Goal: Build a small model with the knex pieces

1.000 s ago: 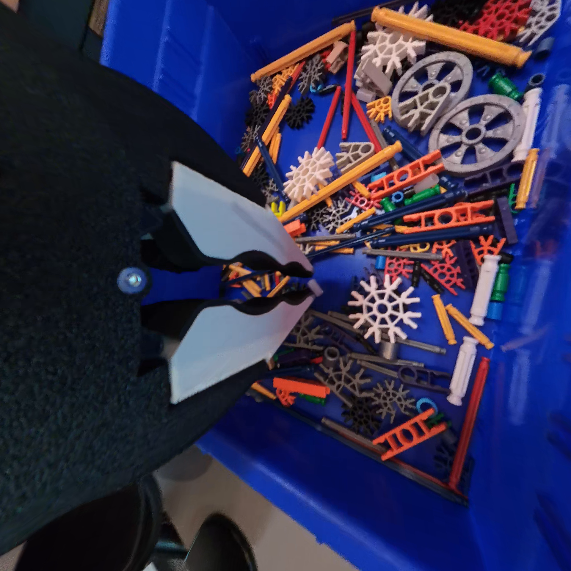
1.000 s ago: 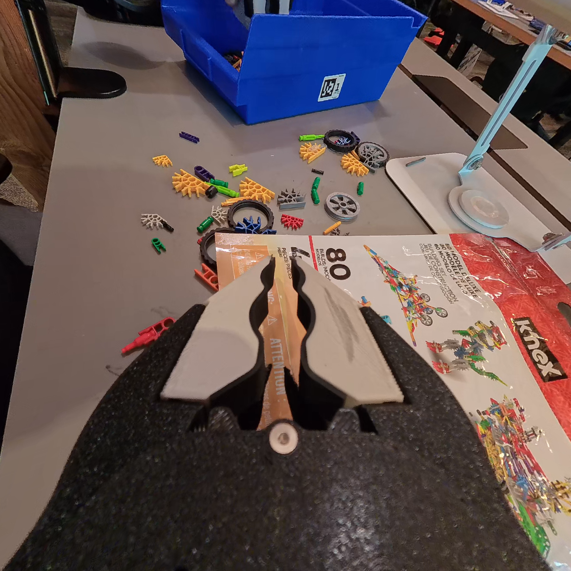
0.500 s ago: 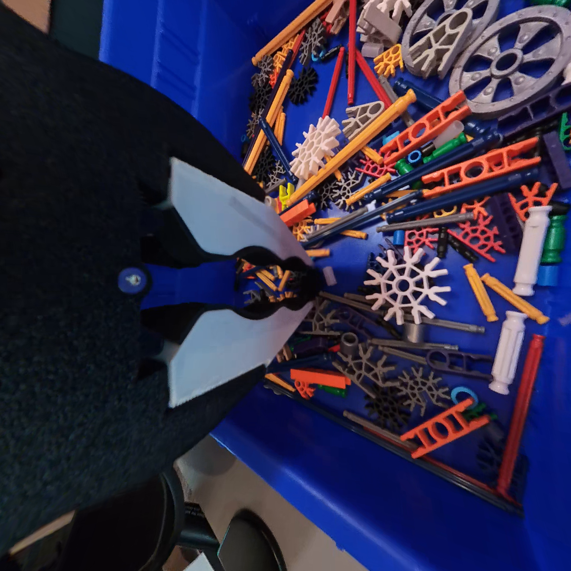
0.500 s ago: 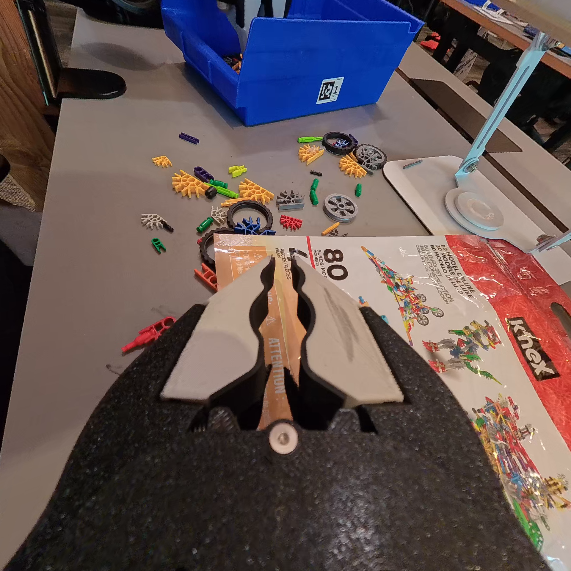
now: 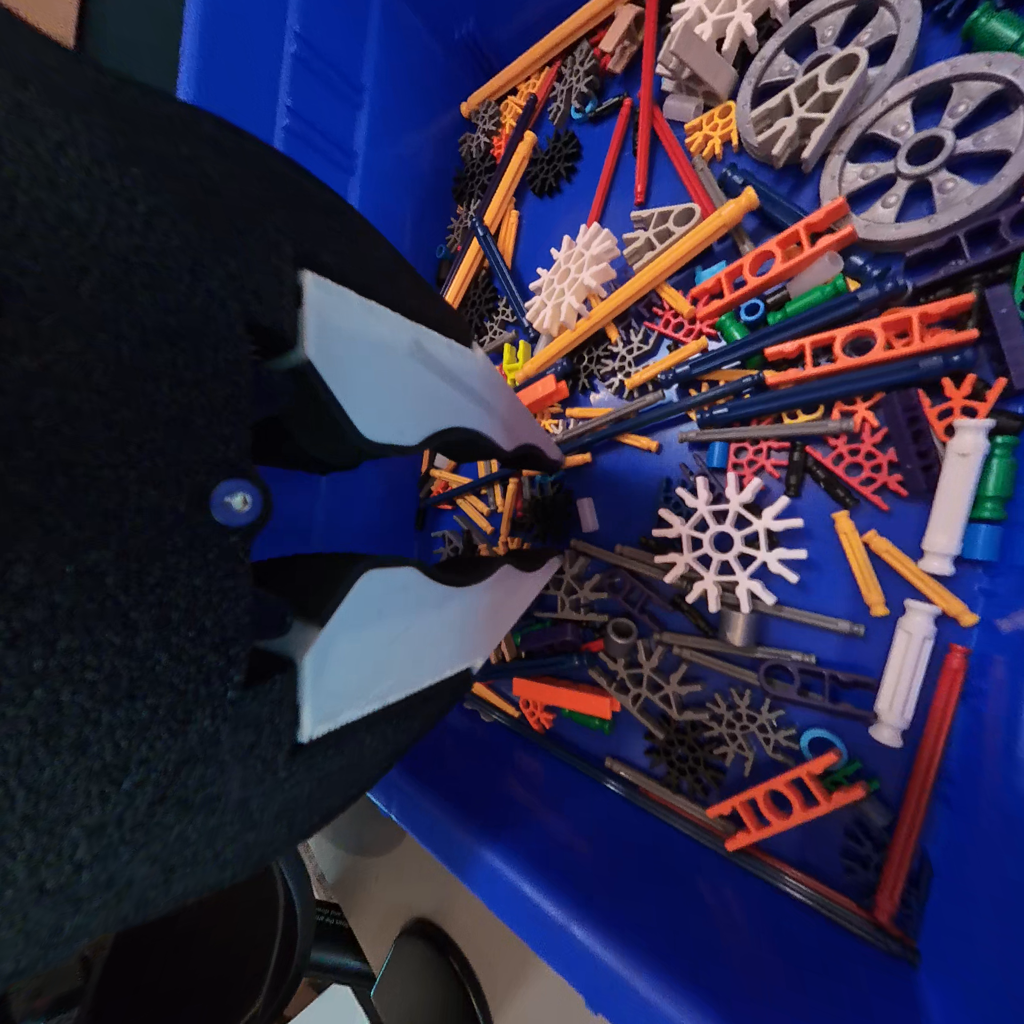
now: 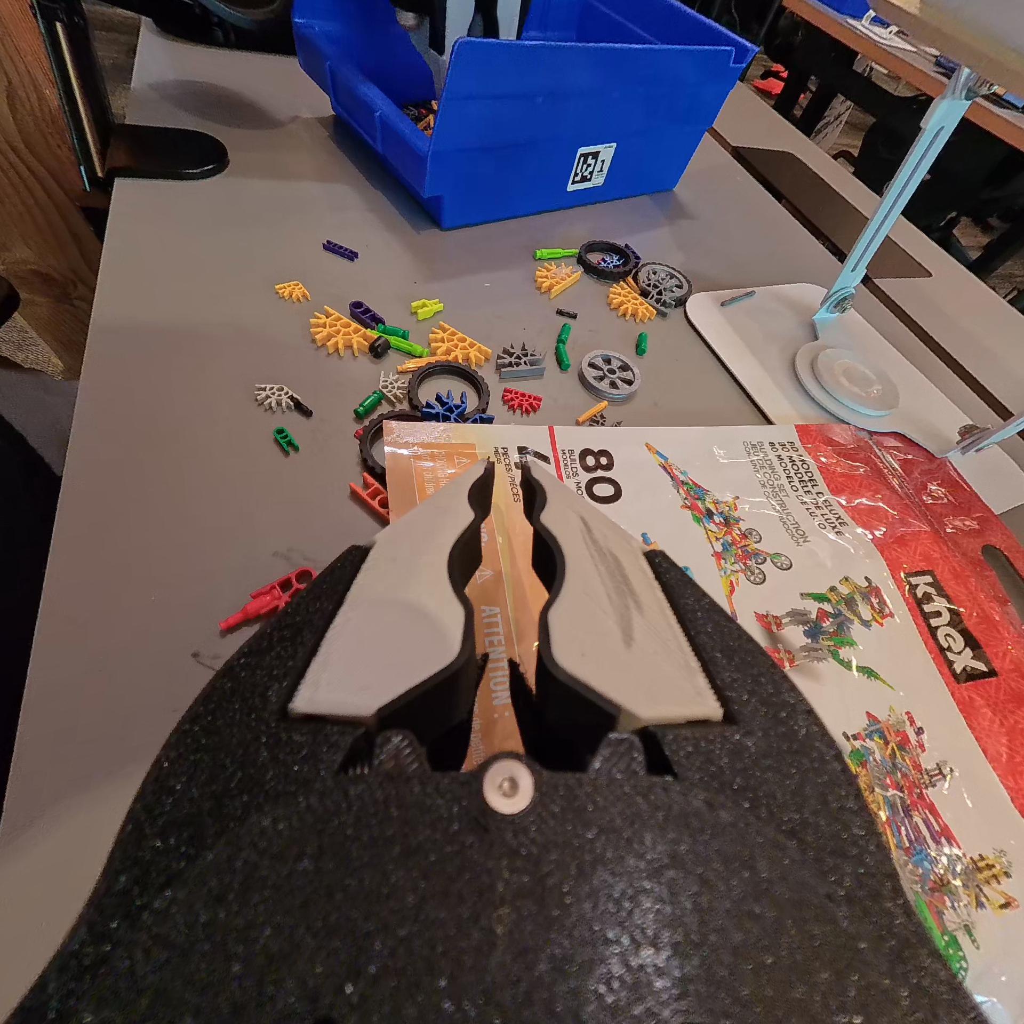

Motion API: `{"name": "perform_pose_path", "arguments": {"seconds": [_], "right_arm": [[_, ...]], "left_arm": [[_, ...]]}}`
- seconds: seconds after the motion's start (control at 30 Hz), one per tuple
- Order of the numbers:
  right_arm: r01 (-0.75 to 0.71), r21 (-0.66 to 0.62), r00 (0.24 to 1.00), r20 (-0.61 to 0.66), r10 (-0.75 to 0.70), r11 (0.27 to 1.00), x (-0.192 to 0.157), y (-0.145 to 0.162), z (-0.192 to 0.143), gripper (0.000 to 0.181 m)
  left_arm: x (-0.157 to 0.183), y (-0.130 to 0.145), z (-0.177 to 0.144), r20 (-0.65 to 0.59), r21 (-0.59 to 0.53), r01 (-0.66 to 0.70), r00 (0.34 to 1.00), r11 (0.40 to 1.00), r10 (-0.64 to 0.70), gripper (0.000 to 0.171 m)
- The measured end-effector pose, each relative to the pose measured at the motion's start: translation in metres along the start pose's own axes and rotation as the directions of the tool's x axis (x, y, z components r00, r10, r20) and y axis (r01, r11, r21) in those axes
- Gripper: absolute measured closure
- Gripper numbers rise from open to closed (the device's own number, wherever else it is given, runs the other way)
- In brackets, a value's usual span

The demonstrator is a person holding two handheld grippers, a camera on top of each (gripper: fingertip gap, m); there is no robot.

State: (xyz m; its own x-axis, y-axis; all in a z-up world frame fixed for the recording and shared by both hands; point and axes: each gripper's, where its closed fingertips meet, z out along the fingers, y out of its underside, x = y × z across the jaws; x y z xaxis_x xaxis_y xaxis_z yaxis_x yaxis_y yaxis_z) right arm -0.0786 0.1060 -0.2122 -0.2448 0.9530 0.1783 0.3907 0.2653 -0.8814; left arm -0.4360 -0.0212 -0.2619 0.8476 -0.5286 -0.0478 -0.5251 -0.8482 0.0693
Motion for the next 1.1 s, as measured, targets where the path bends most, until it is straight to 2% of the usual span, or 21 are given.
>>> {"name": "perform_pose_path", "arguments": {"seconds": [0.17, 0.27, 0.33, 0.4, 0.7, 0.93, 1.1], "right_arm": [[0.003, 0.005, 1.000, 0.004, -0.003, 1.000, -0.001, -0.001, -0.001, 0.173], [0.009, 0.006, 1.000, 0.007, -0.009, 1.000, -0.003, -0.002, 0.000, 0.173], [0.012, 0.005, 1.000, 0.008, -0.012, 1.000, -0.003, -0.002, 0.000, 0.173], [0.012, 0.004, 1.000, 0.006, -0.013, 1.000, -0.003, -0.002, -0.001, 0.173], [0.023, 0.002, 1.000, 0.001, -0.023, 1.000, -0.004, -0.002, -0.001, 0.174], [0.028, 0.004, 1.000, -0.001, -0.028, 1.000, -0.004, -0.003, -0.002, 0.175], [0.030, 0.004, 1.000, -0.004, -0.030, 1.000, -0.004, -0.003, -0.003, 0.175]], "left_arm": [[-0.005, -0.001, 0.000, 0.015, 0.012, 0.031, 0.999, 0.999, -0.032, 0.139], [-0.003, -0.003, 0.000, -0.007, 0.029, 0.035, 0.999, 0.999, -0.035, 0.145], [-0.003, -0.001, 0.006, 0.008, -0.001, 0.024, 1.000, 1.000, -0.024, 0.160], [-0.002, -0.009, 0.006, 0.019, 0.033, 0.027, 0.999, 0.999, -0.027, 0.169], [-0.008, -0.009, 0.005, 0.074, 0.056, 0.016, 0.997, 0.998, -0.021, 0.170], [-0.013, -0.014, -0.014, 0.122, 0.099, 0.012, 0.992, 0.995, -0.024, 0.170], [-0.018, -0.006, -0.024, 0.141, 0.101, 0.020, 0.989, 0.995, -0.034, 0.170]]}}
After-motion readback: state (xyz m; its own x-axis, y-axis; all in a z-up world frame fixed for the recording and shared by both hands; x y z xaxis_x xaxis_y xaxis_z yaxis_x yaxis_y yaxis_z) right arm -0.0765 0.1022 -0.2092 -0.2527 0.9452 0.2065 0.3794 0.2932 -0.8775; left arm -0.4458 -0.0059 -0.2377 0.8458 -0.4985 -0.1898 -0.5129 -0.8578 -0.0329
